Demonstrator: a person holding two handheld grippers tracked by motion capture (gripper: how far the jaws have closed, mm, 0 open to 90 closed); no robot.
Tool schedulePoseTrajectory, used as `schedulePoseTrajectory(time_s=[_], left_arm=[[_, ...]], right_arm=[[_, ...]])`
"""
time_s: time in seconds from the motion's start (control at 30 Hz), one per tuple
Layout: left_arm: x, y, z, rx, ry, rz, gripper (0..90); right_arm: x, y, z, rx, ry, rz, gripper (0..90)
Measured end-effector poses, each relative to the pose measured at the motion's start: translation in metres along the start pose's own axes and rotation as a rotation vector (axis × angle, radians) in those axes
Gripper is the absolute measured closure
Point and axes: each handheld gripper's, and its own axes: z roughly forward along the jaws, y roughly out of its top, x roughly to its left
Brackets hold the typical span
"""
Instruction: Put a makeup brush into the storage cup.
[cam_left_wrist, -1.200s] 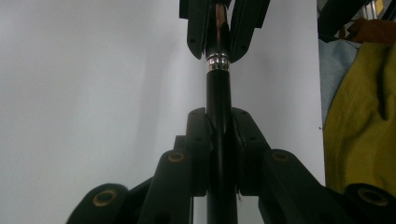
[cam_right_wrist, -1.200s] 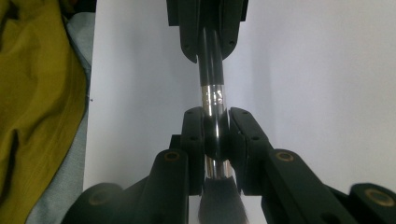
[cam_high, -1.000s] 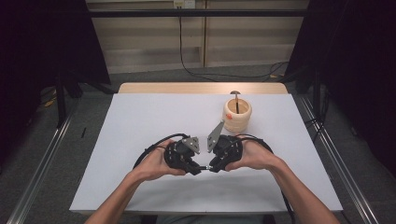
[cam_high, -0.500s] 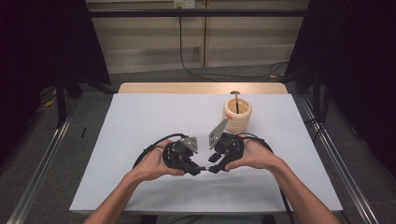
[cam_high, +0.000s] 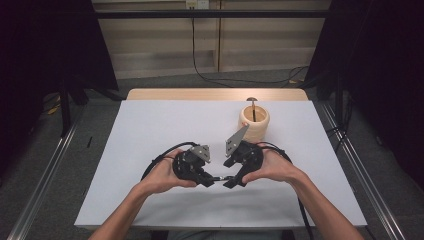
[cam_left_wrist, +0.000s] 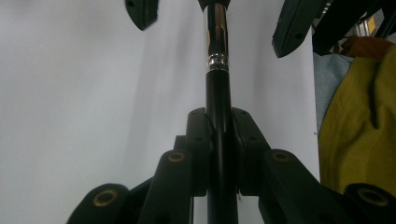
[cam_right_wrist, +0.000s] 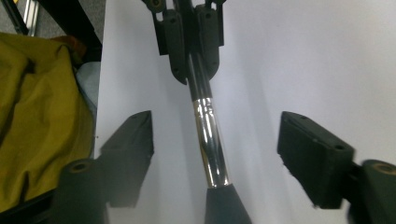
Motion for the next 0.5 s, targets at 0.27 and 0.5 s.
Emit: schedulePoseTrajectory(time_s=[0.27, 0.5], left_arm=[[-0.0001, -0.0013, -0.0021, -0.005, -0.006, -0.005, 79.4], [0.0005, -0.0028, -0.0024, -0.004, -0.009, -0.015, 79.3]], right_arm=[[-0.0024, -0.0009, -0.0067, -0.069, -0.024, 0.029, 15.5], [-0.0043, -0.0041, -0.009, -0.087, -0.041, 0.048, 12.2]])
